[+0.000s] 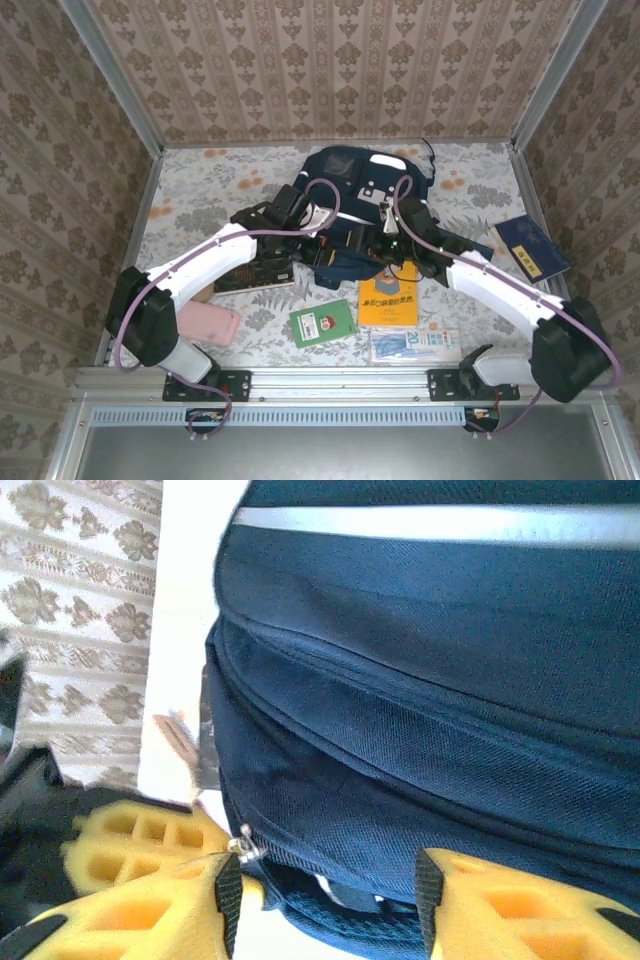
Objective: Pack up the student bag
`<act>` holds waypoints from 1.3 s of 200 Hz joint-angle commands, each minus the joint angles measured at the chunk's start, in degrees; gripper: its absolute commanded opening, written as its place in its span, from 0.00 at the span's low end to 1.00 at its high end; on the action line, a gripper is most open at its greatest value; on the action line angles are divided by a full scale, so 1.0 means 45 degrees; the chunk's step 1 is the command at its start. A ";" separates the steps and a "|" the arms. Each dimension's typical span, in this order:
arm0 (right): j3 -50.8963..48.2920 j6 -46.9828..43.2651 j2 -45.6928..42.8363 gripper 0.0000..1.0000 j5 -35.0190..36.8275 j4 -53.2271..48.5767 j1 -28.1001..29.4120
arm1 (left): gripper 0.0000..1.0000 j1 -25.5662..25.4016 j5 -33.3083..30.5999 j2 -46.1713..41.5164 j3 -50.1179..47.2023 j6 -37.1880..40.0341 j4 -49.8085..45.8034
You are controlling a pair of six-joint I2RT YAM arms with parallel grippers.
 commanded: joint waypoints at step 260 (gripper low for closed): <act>-0.0470 -0.4780 0.1670 0.00 0.4496 0.0419 0.2204 | 0.00 0.0379 0.0901 -0.0948 0.0016 -0.0516 0.0469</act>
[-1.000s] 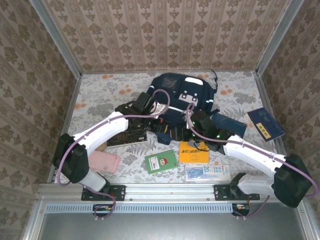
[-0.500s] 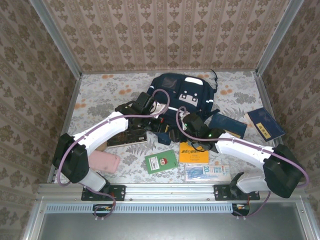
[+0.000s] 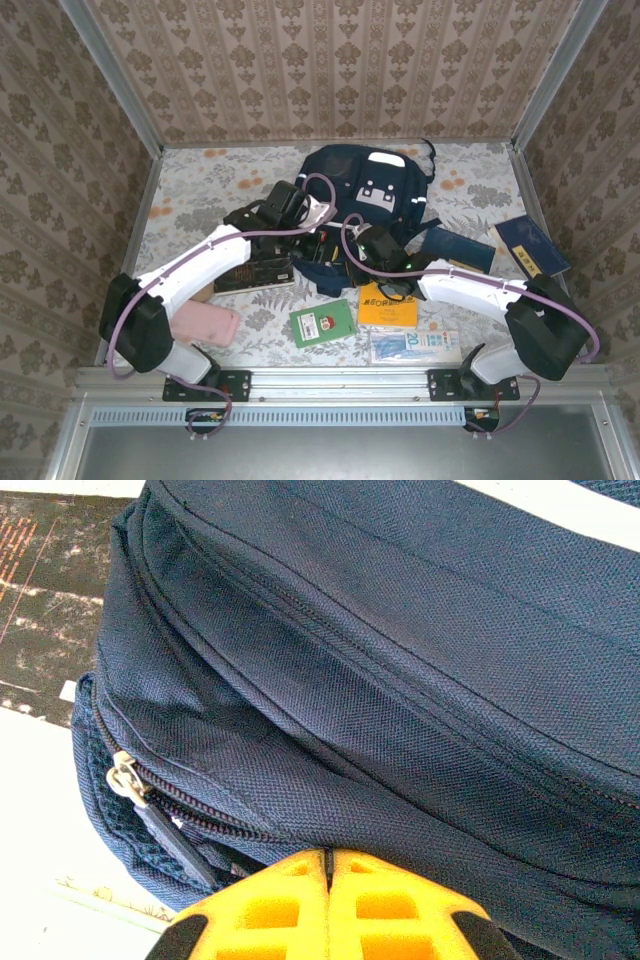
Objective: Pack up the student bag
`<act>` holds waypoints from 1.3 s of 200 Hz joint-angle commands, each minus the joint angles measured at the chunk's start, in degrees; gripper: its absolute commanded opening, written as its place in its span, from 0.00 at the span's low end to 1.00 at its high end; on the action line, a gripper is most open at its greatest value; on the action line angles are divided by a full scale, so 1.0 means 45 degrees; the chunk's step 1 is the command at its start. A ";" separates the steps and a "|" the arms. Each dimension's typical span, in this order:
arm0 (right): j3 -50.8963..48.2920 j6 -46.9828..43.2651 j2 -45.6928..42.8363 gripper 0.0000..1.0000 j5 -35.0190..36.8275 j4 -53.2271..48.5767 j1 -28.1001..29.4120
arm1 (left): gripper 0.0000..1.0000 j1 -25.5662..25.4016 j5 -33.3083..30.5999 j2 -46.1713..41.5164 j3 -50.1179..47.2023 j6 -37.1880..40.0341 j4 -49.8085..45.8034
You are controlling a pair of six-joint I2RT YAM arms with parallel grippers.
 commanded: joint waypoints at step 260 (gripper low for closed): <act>-0.1653 0.4357 -0.3755 0.27 0.0319 -0.0034 -0.1952 | 0.60 -0.1961 -0.4891 0.0660 -0.1711 -1.1383 0.1448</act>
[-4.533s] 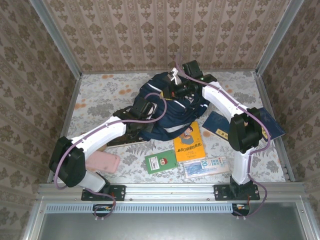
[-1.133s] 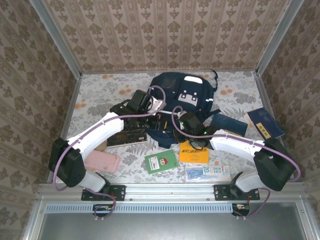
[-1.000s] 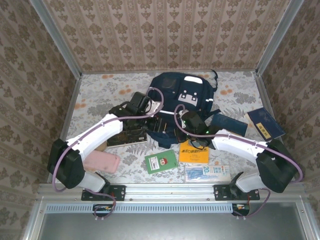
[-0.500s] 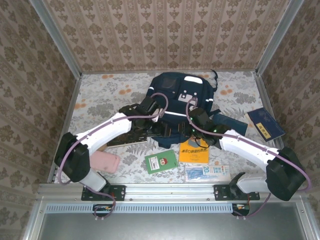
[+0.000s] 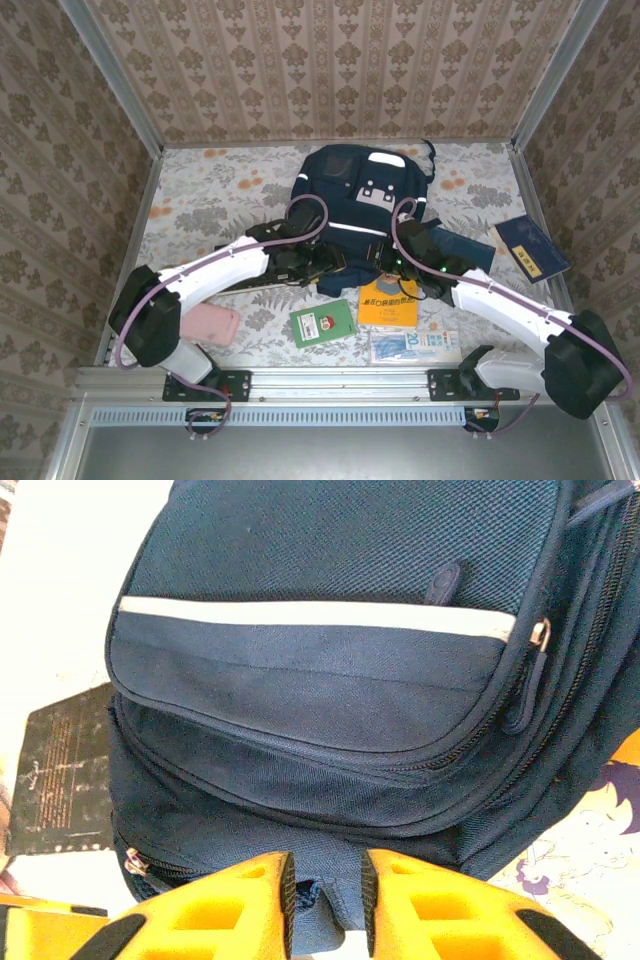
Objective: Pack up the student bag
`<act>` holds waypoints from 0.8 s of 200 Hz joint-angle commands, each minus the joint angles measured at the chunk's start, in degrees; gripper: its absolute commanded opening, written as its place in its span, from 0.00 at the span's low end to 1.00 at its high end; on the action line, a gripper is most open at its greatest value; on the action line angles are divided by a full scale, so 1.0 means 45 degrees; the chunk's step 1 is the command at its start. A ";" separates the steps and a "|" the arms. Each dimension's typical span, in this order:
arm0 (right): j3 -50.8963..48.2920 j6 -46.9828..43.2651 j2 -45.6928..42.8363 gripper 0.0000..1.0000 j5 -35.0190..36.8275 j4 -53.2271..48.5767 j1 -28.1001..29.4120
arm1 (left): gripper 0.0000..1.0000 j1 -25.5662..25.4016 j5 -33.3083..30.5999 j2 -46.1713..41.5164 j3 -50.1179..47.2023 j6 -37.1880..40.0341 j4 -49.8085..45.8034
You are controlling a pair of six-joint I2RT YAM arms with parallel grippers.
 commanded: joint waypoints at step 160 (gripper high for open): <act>-0.1386 0.0150 -0.2032 0.26 0.0340 0.0533 -0.0183 | 0.45 -0.0950 -0.2681 0.0691 -0.0557 -0.1900 0.2157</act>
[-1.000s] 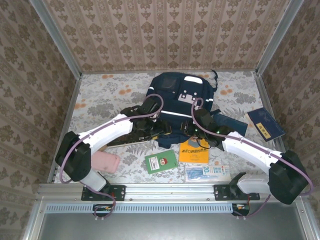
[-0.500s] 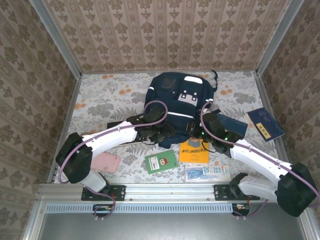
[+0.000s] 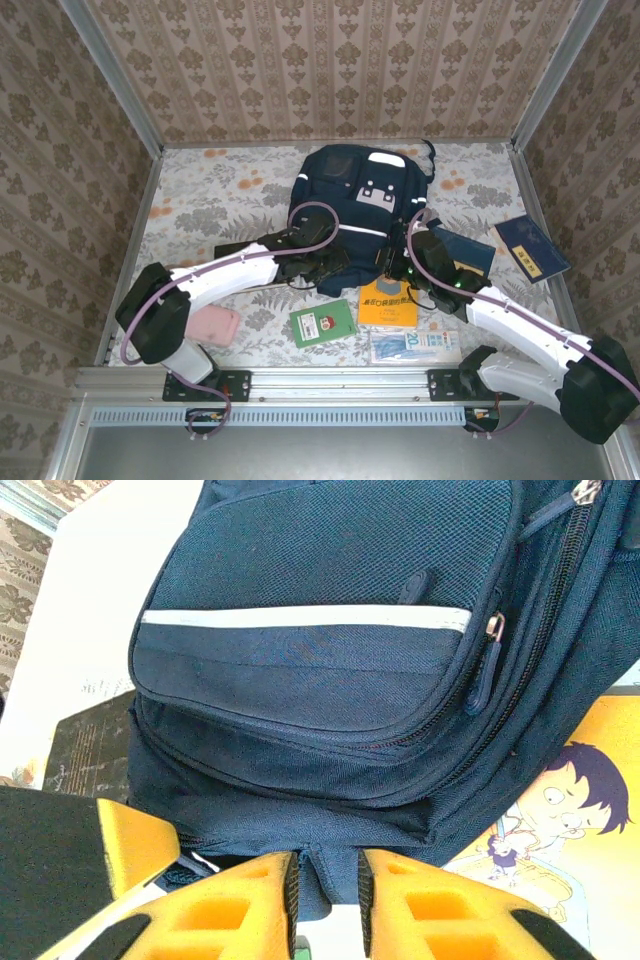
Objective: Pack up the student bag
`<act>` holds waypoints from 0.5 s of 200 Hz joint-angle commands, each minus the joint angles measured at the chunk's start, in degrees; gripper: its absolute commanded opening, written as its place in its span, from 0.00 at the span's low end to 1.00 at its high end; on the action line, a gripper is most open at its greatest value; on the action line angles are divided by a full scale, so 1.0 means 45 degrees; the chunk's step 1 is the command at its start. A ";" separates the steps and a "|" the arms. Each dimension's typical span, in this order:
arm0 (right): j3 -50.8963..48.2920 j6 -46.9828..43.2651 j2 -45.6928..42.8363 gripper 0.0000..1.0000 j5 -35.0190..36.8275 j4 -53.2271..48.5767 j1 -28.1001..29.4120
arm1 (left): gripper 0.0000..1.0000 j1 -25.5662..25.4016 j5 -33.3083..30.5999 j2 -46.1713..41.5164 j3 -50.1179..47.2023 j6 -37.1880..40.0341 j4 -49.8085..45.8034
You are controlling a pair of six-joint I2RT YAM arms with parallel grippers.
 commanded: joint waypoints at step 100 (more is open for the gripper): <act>-0.0317 0.0038 -0.0159 0.25 -0.0131 0.0327 -0.0081 | 0.26 -0.0077 -0.1226 0.1027 0.0616 0.0355 0.0264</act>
